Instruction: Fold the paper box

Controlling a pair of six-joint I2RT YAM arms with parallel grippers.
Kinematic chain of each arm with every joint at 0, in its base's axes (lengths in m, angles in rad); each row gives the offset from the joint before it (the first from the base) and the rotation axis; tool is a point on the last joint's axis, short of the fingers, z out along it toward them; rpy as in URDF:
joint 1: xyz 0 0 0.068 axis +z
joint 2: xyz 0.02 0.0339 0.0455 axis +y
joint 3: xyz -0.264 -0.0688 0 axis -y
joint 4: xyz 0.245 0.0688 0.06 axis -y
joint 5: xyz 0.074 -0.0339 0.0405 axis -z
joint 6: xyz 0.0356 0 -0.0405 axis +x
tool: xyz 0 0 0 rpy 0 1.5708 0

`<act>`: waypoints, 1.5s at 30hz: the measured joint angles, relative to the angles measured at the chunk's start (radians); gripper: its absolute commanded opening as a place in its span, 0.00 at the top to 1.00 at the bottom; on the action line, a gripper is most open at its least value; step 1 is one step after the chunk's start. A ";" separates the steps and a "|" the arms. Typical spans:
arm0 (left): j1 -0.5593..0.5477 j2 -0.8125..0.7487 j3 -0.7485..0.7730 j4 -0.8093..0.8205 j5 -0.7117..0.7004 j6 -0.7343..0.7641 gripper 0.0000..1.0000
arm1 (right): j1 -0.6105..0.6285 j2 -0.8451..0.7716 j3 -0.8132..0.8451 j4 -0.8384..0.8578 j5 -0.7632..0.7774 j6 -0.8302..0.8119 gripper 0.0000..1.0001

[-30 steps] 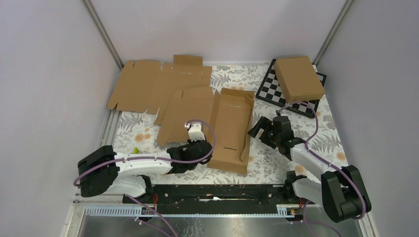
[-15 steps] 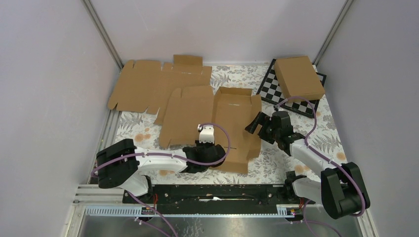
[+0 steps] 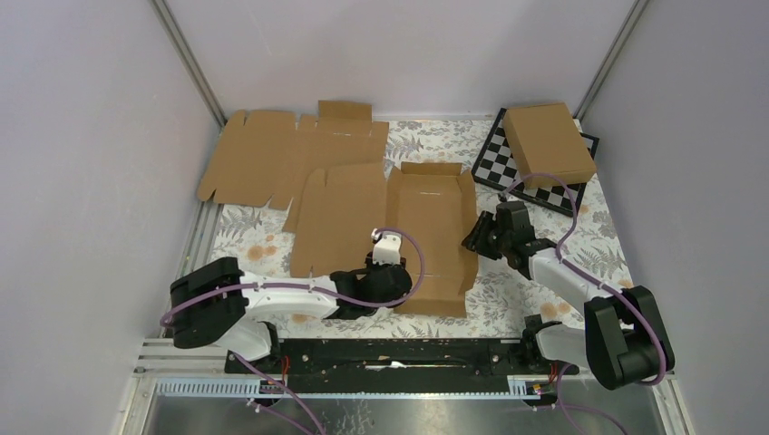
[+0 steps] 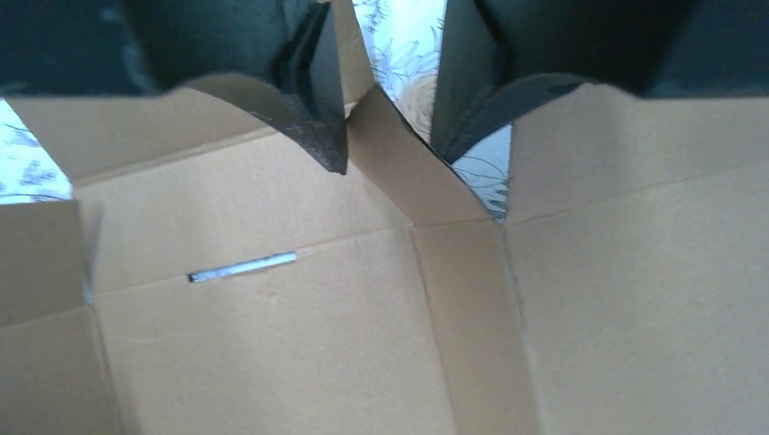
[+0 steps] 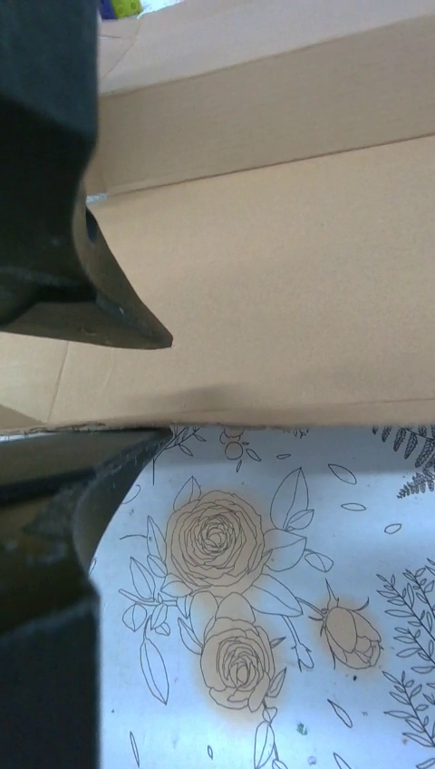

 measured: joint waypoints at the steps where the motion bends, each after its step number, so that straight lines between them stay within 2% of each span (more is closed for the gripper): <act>1: 0.000 -0.010 -0.007 0.014 0.014 0.008 0.50 | 0.000 0.005 0.004 0.000 -0.003 -0.005 0.64; 5: 0.006 -0.055 -0.018 0.043 0.076 0.028 0.43 | 0.000 0.016 0.011 -0.007 -0.004 -0.023 0.78; 7: 0.019 -0.074 -0.019 0.061 0.122 0.035 0.40 | 0.000 0.021 0.015 -0.024 -0.003 -0.034 0.80; 12: 0.095 -0.132 -0.019 0.077 0.254 0.060 0.26 | 0.001 0.026 0.021 -0.058 0.003 -0.056 0.82; 16: 0.176 -0.250 -0.019 0.029 0.319 0.080 0.15 | 0.002 0.027 0.026 -0.076 0.018 -0.066 0.82; 19: 0.304 -0.356 -0.019 -0.032 0.342 0.075 0.02 | 0.002 0.027 0.026 -0.084 0.032 -0.069 0.84; 26: 0.673 -0.463 -0.044 -0.157 0.227 0.019 0.01 | 0.003 0.003 0.027 -0.105 0.096 -0.081 0.89; 32: 0.986 -0.367 -0.090 -0.135 0.271 0.004 0.01 | 0.003 -0.003 0.027 -0.119 0.126 -0.089 0.89; 36: 1.088 -0.304 -0.140 -0.097 0.343 0.027 0.01 | 0.003 -0.003 0.027 -0.119 0.126 -0.089 0.88; 41: 1.135 -0.242 -0.195 -0.018 0.407 0.069 0.02 | 0.003 -0.002 0.029 -0.119 0.124 -0.095 0.87; 44: 1.159 -0.222 -0.230 0.084 0.507 0.095 0.07 | 0.003 -0.002 0.029 -0.120 0.119 -0.098 0.87; 45: 1.168 -0.222 -0.244 0.132 0.561 0.099 0.13 | 0.003 -0.002 0.029 -0.120 0.119 -0.100 0.87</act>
